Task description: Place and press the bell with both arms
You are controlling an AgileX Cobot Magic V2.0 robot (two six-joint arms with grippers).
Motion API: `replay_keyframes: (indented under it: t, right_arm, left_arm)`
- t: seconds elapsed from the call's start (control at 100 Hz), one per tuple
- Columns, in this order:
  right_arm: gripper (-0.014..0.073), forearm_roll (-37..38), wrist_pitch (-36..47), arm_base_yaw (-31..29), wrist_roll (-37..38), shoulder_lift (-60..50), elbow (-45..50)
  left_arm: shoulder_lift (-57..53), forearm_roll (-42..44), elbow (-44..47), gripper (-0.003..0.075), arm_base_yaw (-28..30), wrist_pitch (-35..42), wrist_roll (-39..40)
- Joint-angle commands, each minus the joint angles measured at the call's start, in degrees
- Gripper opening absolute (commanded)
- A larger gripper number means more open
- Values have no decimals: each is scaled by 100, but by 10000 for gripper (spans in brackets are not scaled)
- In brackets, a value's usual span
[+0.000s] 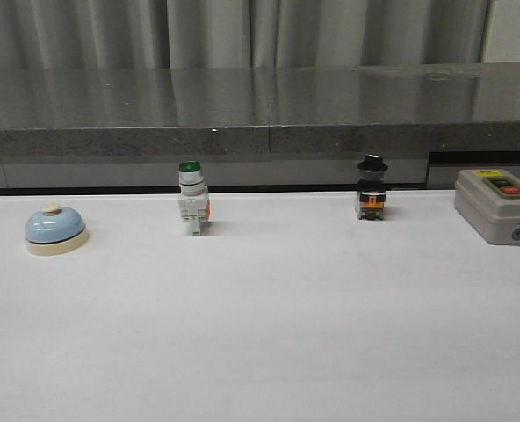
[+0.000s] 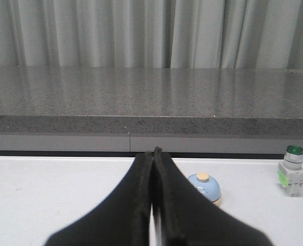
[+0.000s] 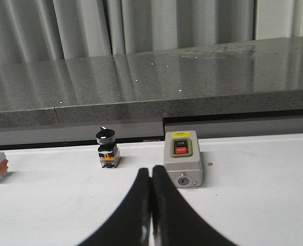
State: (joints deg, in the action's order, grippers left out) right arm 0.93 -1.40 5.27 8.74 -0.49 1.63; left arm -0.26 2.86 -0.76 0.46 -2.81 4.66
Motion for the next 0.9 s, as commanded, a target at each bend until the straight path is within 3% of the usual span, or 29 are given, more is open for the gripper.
replay_keyframes:
  t: [0.0,0.39,0.65,0.89]
  right_arm:
    - [-64,-3,499,-26,-13,-119,-111]
    - [-64,-3,499,-26,-13,-119,-111]
    - [-64,-3,499,-26,-13,-119,-111]
    - [-64,-3,499,-26,-13,-119,-111]
  left_arm:
    - [-65,-15,-402,-21,8,313,56]
    - [1968,-15,-2557,-21,8,-1128,56]
    - [3740,-15,-3889,-21,8,-2699,56]
    - [5001,-15,-4668,-21,8,-3122,56]
